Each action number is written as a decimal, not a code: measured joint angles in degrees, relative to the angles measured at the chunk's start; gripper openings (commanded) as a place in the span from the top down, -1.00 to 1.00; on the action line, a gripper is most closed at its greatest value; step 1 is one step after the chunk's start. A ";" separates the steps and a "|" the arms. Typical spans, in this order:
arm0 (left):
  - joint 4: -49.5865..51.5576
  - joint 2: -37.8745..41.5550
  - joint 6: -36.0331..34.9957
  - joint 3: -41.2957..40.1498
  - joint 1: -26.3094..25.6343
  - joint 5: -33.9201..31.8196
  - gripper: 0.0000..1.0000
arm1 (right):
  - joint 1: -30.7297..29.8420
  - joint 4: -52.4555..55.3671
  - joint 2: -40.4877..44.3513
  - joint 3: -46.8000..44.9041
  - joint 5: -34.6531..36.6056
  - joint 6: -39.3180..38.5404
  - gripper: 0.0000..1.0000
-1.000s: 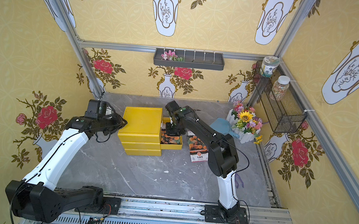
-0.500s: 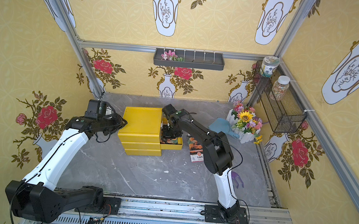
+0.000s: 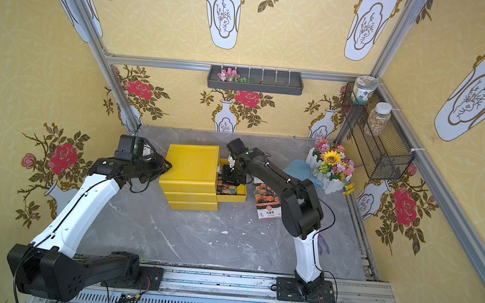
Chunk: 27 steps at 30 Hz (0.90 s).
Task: Take the seed bags out of the drawer
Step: Pick up the seed packet from the drawer.
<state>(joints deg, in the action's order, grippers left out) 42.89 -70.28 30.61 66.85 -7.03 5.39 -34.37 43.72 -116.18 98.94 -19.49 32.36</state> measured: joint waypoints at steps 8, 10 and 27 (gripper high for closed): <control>-0.68 0.13 0.04 -0.37 0.00 -0.02 0.14 | -0.17 4.15 -0.44 4.07 5.11 -1.86 0.19; -0.72 0.13 0.04 -0.39 0.00 -0.02 0.14 | -0.33 5.81 -1.18 4.96 7.54 -2.64 0.14; -0.90 0.02 0.07 -0.35 0.00 0.02 0.14 | -0.74 9.38 -5.42 8.31 13.29 -4.81 0.02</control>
<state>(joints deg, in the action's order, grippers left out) 42.00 -70.26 30.68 66.50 -7.03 5.41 -35.11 53.10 -121.60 107.24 -6.20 27.55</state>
